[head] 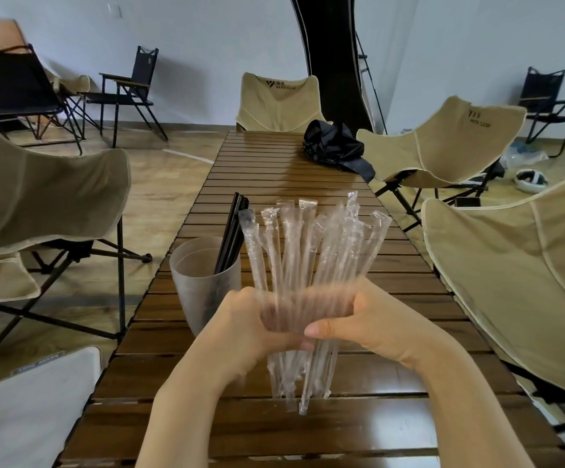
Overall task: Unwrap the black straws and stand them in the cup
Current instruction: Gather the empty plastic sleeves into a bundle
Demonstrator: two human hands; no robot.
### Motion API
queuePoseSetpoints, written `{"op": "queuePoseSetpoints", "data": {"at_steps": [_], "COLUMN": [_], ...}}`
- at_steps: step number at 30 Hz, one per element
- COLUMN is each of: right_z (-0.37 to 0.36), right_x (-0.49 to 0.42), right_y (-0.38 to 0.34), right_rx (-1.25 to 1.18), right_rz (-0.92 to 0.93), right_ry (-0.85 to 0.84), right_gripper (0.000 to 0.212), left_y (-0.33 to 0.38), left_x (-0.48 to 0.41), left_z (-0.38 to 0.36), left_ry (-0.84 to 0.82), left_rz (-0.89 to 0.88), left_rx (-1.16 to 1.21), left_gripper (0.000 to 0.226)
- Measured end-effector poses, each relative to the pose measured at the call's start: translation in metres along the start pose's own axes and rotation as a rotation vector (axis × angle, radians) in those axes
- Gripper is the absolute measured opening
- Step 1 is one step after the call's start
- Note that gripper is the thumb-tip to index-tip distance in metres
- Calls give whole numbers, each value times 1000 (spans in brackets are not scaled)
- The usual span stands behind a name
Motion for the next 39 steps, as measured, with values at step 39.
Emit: {"op": "queuePoseSetpoints", "data": {"at_steps": [39], "right_z": [-16], "right_x": [-4], "right_y": [26], "right_rx": [-85], "right_rz": [-52], "right_ry": [-52], "right_gripper": [42], "left_y": [-1], "left_x": [-3], "left_z": [-8], "left_ry": [43], "left_rz": [-80], "left_rx": [-24], "left_gripper": [26]}}
Point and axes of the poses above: each hand's wrist, its own x-axis away from the middle knuckle, its own z-axis out of the back of the hand, y = z × x, the point moved 9 cm from there along -x, towards the middle knuckle, and after that the axes turned 15 degrees about y, right-handed, at the moved point
